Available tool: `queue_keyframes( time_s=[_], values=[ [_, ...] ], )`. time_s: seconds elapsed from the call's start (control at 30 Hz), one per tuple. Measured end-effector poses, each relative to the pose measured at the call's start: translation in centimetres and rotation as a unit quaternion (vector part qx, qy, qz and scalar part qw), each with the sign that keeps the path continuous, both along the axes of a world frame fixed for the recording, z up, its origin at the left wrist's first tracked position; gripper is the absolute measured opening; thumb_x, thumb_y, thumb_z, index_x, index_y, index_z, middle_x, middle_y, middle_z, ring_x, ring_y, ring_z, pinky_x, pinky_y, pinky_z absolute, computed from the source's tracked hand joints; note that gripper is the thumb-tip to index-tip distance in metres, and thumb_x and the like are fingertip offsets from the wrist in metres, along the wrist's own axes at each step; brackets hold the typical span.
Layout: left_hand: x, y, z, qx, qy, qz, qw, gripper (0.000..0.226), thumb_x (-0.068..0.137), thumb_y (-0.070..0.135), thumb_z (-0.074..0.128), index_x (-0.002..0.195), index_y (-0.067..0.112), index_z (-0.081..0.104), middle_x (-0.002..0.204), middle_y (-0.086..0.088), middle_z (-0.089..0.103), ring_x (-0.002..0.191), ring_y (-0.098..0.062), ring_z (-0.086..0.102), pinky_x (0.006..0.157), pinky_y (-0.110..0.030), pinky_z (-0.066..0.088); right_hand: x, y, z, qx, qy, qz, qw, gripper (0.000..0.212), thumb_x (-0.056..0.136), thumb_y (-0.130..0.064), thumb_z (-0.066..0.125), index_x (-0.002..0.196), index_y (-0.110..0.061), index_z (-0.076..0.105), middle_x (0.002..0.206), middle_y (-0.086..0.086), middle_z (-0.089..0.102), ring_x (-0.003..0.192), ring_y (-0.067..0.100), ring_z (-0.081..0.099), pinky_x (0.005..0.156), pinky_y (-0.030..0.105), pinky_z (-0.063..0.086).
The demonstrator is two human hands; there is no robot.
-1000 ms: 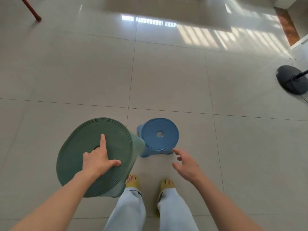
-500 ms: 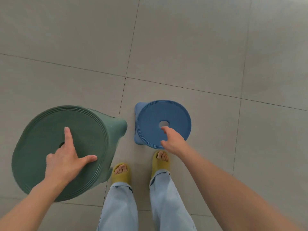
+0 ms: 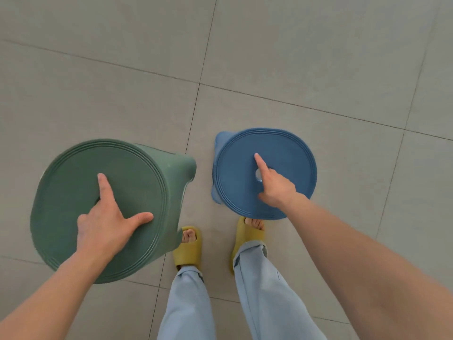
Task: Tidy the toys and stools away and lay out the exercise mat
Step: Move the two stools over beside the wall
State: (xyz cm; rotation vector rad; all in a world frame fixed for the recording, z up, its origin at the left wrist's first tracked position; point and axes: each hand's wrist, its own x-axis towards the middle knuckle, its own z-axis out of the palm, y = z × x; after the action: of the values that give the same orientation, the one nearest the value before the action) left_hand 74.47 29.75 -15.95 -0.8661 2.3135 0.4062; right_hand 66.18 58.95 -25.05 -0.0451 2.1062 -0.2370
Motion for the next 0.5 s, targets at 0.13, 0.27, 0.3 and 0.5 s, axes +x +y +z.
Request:
queue_keyframes(
  time_s=[0.13, 0.27, 0.3, 0.5],
  values=[
    [-0.3, 0.3, 3.3, 0.001, 0.000, -0.025, 1.000, 0.120, 0.070, 0.044, 0.075, 0.148, 0.017, -0.012, 0.134, -0.021, 0.051, 0.122, -0.037, 0.049, 0.097, -0.046, 0.034, 0.9, 0.9, 5.3, -0.010, 0.017, -0.067, 0.998, 0.105, 0.081, -0.022, 0.066, 0.144, -0.040, -0.016, 0.126, 0.007, 0.045, 0.108, 0.030, 0.054, 0.079, 0.040, 0.045],
    [-0.9, 0.9, 8.3, 0.005, 0.024, -0.065, 0.998, 0.122, 0.068, 0.047, 0.075, 0.148, 0.015, -0.011, 0.128, -0.019, 0.055, 0.118, -0.036, 0.052, 0.095, -0.046, 0.036, 2.4, 2.5, 12.8, 0.002, 0.028, -0.100, 0.995, 0.107, 0.078, -0.029, 0.070, 0.144, -0.041, -0.014, 0.127, 0.005, 0.047, 0.110, 0.029, 0.054, 0.084, 0.041, 0.046],
    [-1.0, 1.0, 9.4, 0.008, 0.030, -0.075, 0.997, 0.122, 0.068, 0.047, 0.075, 0.149, 0.015, -0.010, 0.127, -0.019, 0.056, 0.117, -0.036, 0.053, 0.095, -0.046, 0.037, 2.8, 2.9, 14.6, 0.004, 0.030, -0.113, 0.993, 0.107, 0.078, -0.030, 0.071, 0.144, -0.040, -0.013, 0.128, 0.004, 0.048, 0.112, 0.029, 0.054, 0.085, 0.042, 0.046],
    [-1.4, 1.5, 18.6, 0.030, 0.091, -0.154, 0.983, 0.120, 0.070, 0.049, 0.073, 0.149, 0.013, -0.009, 0.130, -0.015, 0.056, 0.118, -0.032, 0.053, 0.096, -0.043, 0.036, 6.2, 4.7, 27.5, 0.011, 0.080, -0.190, 0.978, 0.102, 0.078, -0.038, 0.069, 0.146, -0.039, -0.008, 0.119, 0.001, 0.054, 0.109, 0.026, 0.054, 0.088, 0.040, 0.046]
  ],
)
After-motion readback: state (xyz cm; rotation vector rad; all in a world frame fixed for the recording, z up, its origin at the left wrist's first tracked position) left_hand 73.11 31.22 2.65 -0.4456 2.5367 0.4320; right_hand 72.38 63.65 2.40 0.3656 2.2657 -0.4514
